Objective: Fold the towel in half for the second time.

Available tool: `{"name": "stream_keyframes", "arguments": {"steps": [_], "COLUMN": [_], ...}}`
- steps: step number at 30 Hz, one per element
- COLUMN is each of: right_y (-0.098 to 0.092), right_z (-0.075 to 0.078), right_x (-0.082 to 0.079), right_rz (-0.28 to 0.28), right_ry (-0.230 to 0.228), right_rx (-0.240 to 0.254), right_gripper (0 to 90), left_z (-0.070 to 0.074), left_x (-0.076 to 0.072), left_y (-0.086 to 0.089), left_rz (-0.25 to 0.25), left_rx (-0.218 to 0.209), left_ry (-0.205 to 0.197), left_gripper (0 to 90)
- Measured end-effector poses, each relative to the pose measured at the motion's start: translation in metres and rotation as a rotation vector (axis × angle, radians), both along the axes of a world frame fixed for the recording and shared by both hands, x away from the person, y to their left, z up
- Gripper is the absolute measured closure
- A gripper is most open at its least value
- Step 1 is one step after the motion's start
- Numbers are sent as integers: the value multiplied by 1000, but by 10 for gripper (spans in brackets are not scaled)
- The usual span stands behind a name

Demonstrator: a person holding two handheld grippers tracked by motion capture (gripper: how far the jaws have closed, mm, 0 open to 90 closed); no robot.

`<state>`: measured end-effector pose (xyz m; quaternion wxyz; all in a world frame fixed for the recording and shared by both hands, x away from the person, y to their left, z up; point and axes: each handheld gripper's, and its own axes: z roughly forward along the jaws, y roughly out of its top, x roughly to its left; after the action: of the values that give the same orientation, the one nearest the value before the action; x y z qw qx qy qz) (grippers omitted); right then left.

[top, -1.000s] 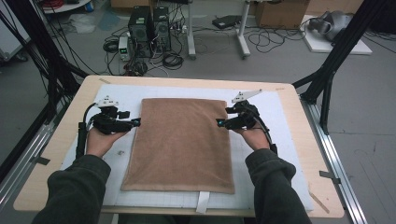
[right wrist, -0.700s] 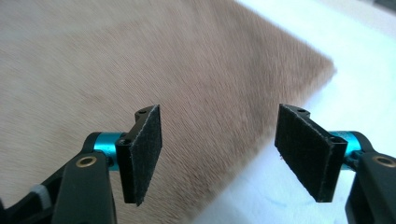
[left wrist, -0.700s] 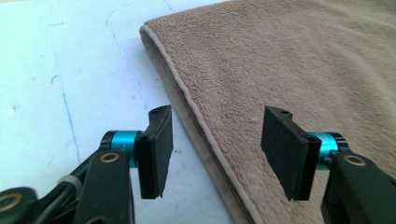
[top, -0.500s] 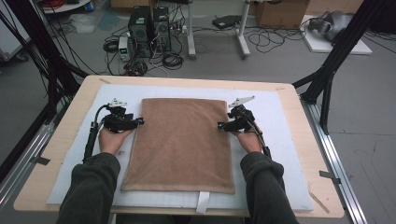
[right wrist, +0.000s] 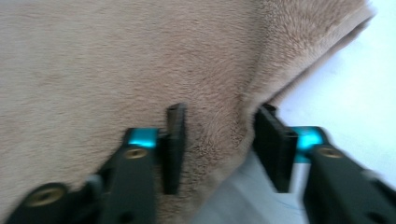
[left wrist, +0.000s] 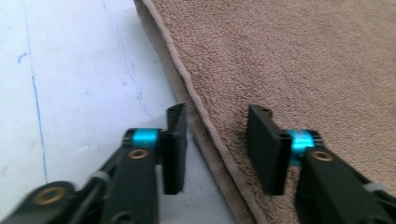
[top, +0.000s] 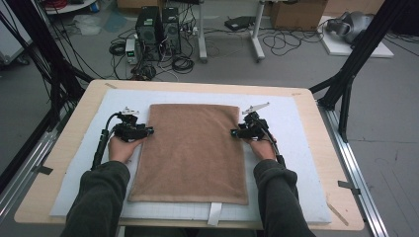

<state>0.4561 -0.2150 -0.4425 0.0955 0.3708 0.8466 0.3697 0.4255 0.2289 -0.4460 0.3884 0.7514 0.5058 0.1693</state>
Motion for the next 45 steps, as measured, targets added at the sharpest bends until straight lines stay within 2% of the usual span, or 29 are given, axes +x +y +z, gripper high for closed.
{"name": "stream_keyframes", "arguments": {"steps": [2, 4, 8, 11, 14, 16, 18, 19, 20, 23, 25, 27, 29, 32, 34, 36, 38, 39, 40, 43, 45], "right_y": [-1, 0, -1, -1, -4, -7, -10, -12, -14, -17, -18, -20, -21, -23, -24, -27, -28, -29, -30, -36, -39], "right_z": [0, -1, -1, 5, 19, 30, 40, 45, 49, 62, 66, 63, 54, 32, 17, 9, 10, 12, 15, 29, 39], "right_x": [1, 2, 2, 0, -4, -7, -13, -16, -20, -38, -52, -67, -82, -97, -104, -106, -107, -107, -107, -106, -104], "right_rz": [-2, 20, 21, 30, 40, 53, 69, 80, 94, 138, 173, 200, 212, 218, 213, 202, 191, 182, 169, 141, 123], "right_ry": [13, 29, 41, 14, -28, -46, -55, -50, -43, -30, -19, 13, 62, 104, 132, 139, 132, 122, 116, 83, 52], "right_rx": [16, 41, 61, 55, 83, 106, 129, 151, 159, 157, 150, 159, 159, 148, 147, 169, 176, 171, 159, 128, 119], "right_gripper": [676, 756, 790, 798, 800, 800, 800, 800, 799, 799, 798, 797, 795, 793, 789, 774, 680, 621, 570, 453, 417], "left_z": [0, -1, 1, 5, 15, 24, 32, 35, 40, 50, 51, 47, 38, 23, 16, 12, 14, 17, 20, 33, 42], "left_x": [0, 1, 1, -1, -5, -9, -14, -17, -21, -41, -59, -76, -93, -113, -119, -122, -122, -121, -121, -118, -113], "left_y": [0, 1, 0, 1, 5, 10, 16, 18, 20, 22, 25, 28, 30, 30, 30, 30, 31, 31, 33, 34, 33], "left_rz": [-7, -12, -13, -11, -16, -24, -36, -48, -69, -132, -162, -196, -230, -257, -267, -266, -261, -259, -257, -257, -258], "left_rx": [-25, -50, -51, -54, -99, -127, -153, -174, -177, -175, -186, -171, -165, -137, -126, -121, -119, -115, -111, -74, -66], "left_ry": [9, 25, 28, 8, -40, -58, -73, -73, -73, -99, -104, -88, -52, -19, -5, -3, -8, -11, -15, -36, -46], "left_gripper": [712, 778, 827, 839, 840, 840, 840, 840, 839, 840, 840, 839, 839, 837, 835, 826, 787, 728, 651, 529, 487]}}
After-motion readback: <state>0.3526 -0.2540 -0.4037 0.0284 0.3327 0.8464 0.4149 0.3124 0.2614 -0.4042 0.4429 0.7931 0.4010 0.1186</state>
